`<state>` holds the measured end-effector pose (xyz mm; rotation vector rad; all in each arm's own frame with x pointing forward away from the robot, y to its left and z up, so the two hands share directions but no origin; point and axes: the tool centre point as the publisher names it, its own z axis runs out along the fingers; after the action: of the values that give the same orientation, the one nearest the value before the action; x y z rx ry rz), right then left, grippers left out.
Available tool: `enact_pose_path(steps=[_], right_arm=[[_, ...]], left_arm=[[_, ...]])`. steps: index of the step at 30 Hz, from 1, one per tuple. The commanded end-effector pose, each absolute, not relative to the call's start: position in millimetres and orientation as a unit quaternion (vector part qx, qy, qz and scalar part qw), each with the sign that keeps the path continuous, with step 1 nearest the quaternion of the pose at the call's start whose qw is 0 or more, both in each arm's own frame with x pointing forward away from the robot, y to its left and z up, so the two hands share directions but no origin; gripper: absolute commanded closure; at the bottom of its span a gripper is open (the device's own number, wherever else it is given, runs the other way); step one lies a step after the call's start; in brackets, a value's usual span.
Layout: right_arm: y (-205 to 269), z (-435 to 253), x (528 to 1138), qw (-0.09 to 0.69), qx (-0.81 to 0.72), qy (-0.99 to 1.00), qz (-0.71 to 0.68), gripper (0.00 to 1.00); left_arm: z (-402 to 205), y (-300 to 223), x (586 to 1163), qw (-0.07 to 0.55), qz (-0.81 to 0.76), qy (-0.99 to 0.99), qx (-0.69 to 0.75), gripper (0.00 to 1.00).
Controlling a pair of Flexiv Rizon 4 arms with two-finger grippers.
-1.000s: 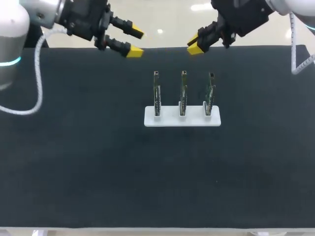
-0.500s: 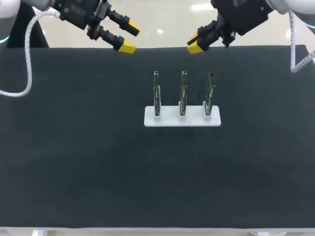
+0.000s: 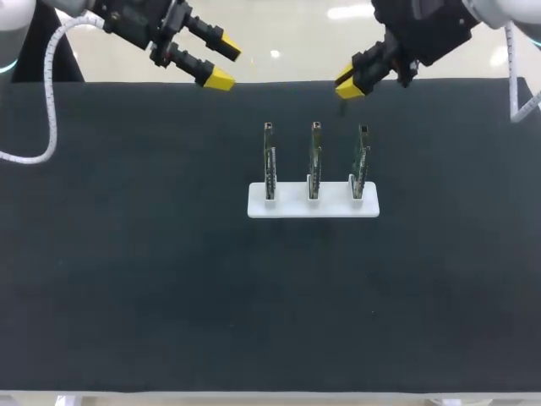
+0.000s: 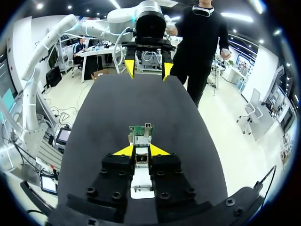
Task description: Pick up the optical module with the left hand, and insert it into the network port with the right hand.
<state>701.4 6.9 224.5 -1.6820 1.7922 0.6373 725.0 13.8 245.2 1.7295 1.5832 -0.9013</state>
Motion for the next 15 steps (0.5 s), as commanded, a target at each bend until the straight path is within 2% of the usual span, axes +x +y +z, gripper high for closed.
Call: enact_pose_path(steps=[1, 15], right_arm=[[-7.3, 221.5, 711.3, 0.287, -0.642, 0.664, 0.254, 1.0], [-29.9, 203.6, 727.2, 0.262, -0.683, 0.636, 0.246, 1.0]], left_arm=[[245.6, 13.4, 725.5, 0.308, -0.341, 0.6, 0.655, 0.0], [245.6, 13.4, 725.5, 0.308, -0.341, 0.6, 0.655, 0.0]])
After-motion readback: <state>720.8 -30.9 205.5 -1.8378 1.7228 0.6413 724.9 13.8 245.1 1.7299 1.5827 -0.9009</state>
